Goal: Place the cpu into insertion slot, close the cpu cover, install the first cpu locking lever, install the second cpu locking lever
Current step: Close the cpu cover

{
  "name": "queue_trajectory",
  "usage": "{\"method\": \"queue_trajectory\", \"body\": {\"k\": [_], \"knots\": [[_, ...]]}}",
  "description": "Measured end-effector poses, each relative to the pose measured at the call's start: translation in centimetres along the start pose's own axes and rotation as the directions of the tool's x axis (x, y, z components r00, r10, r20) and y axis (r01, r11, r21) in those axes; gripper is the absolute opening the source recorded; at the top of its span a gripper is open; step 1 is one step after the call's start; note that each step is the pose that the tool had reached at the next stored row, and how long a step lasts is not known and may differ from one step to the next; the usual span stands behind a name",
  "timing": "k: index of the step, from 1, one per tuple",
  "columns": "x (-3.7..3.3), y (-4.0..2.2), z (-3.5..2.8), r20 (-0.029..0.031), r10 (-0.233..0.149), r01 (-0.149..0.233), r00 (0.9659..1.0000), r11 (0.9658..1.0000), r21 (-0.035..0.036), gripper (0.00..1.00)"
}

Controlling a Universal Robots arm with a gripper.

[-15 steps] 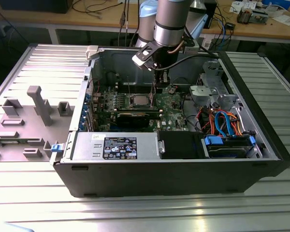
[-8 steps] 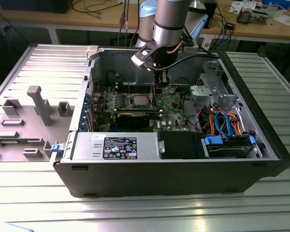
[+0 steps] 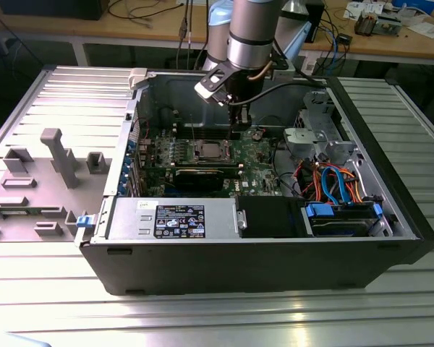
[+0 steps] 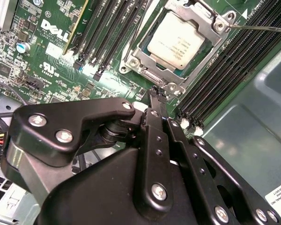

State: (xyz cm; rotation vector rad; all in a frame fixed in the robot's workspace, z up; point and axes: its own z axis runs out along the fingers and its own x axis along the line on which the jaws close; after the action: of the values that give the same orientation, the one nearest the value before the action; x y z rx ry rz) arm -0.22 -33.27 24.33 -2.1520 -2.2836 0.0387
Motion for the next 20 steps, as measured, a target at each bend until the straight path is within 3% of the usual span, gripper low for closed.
{"method": "queue_trajectory", "body": {"k": [12, 14, 20], "knots": [[0.01, -0.10, 0.05, -0.0005, 0.000, 0.000, 1.0000, 1.0000, -0.0001, 0.11], [0.04, -0.55, 0.13, -0.0003, 0.000, 0.000, 1.0000, 1.0000, 0.0000, 0.11], [0.20, -3.17, 0.75, -0.0004, 0.000, 0.000, 1.0000, 1.0000, 0.0000, 0.11]]}}
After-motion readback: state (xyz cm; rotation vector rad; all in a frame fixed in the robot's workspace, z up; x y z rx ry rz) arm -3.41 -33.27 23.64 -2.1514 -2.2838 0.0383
